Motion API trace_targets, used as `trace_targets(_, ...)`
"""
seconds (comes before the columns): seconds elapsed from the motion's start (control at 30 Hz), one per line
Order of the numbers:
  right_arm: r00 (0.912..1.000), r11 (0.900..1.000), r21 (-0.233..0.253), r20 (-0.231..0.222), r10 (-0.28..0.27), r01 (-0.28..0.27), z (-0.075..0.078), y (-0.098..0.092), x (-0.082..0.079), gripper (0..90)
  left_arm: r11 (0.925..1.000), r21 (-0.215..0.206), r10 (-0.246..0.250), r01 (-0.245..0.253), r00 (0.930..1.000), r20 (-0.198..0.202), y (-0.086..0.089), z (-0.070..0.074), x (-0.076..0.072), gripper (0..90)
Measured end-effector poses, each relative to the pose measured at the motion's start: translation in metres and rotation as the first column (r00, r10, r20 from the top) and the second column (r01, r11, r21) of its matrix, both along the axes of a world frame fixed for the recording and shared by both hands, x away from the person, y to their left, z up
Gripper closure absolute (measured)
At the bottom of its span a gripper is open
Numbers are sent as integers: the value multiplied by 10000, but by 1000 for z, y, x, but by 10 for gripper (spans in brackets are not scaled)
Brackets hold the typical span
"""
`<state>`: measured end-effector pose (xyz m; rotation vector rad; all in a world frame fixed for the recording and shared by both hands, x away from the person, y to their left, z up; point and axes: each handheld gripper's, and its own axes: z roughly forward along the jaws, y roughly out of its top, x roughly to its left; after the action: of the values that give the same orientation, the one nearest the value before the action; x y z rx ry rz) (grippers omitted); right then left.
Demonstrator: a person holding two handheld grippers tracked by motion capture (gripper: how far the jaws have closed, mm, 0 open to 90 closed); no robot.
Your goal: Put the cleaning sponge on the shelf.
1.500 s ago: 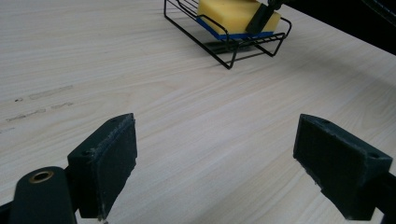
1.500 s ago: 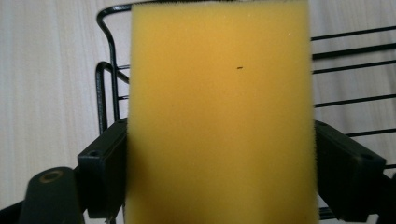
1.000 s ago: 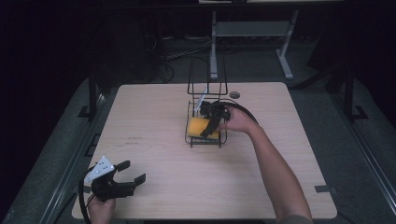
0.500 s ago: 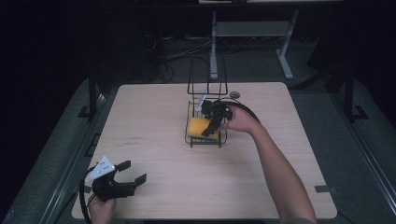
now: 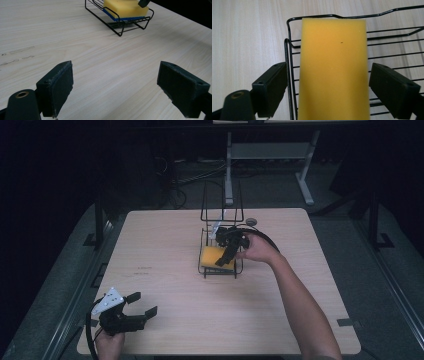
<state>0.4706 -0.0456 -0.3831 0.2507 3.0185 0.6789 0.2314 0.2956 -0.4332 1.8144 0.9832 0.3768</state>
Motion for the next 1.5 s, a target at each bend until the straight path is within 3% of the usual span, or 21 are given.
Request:
trace_targets(0.3,9999,9999,-20,-4,121,-121,1,1,-7,152,10000,32,-18,18,10000,-4,-1,0,0,128)
trace_targets(0.4,10000,9996,276,-62,63,-62,0,-1,-8,153,10000,66,-44,44,10000,-9,-1,0,0,128)
trace_targets(1.0,9994,9992,147,-13,359,-359,0,6,-19,152,10000,61,-41,41,10000,16,-1,0,0,128)
trace_targets(1.5,9991,9986,315,-97,424,-420,-3,6,-26,152,9999,92,-58,58,10000,12,-2,0,0,128)
